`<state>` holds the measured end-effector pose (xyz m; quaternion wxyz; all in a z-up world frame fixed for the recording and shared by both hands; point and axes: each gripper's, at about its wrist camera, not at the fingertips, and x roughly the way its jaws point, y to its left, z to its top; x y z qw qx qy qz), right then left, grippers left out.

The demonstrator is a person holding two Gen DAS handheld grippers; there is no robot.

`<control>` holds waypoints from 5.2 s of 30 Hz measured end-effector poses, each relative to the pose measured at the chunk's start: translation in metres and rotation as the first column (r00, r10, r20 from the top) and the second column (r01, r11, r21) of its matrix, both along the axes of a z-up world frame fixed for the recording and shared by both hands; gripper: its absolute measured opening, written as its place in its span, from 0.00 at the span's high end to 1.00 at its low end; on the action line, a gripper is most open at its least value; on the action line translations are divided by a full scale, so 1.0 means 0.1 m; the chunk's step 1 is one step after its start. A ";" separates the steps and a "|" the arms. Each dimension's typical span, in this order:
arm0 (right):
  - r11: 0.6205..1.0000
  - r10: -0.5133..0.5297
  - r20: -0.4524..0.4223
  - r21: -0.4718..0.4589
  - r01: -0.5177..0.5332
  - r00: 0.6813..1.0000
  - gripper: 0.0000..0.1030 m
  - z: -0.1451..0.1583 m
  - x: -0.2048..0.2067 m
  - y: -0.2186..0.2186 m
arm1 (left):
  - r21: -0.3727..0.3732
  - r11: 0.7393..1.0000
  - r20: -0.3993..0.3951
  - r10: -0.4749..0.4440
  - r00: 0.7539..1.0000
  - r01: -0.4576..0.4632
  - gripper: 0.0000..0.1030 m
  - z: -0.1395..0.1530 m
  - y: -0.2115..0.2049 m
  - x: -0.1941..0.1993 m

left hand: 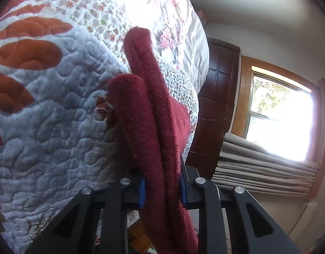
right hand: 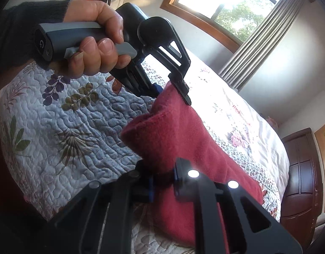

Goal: Fold small clothes

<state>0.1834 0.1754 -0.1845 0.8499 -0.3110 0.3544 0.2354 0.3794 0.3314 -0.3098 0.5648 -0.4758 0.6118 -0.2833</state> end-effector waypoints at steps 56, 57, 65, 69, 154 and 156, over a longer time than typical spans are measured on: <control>0.903 -0.290 -0.001 0.331 0.274 0.957 0.89 0.68 0.05 -1.65 | 0.248 0.954 0.152 -0.212 0.965 0.171 0.77 1.48 -1.79 0.41; 0.900 -0.293 -0.006 0.337 0.278 0.956 0.89 0.68 0.06 -1.69 | 0.254 0.952 0.150 -0.216 0.965 0.173 0.77 1.48 -1.84 0.42; 0.875 -0.324 -0.031 0.371 0.311 0.946 0.89 0.63 0.11 -2.03 | 0.287 0.938 0.131 -0.238 0.962 0.193 0.78 1.43 -2.21 0.51; 0.861 -0.337 -0.055 0.386 0.332 0.940 0.89 0.56 0.13 -2.22 | 0.301 0.931 0.119 -0.254 0.960 0.209 0.79 1.38 -2.43 0.55; 0.397 0.141 -0.792 0.594 0.699 0.594 0.46 -1.52 1.66 -4.30 | 0.303 0.925 0.243 -0.309 0.920 0.231 0.29 0.60 -2.72 -1.55; 0.392 0.149 -0.795 0.593 0.704 0.588 0.86 -1.53 1.70 -4.24 | 0.310 0.921 0.239 -0.314 0.919 0.234 0.29 0.60 -2.74 -1.55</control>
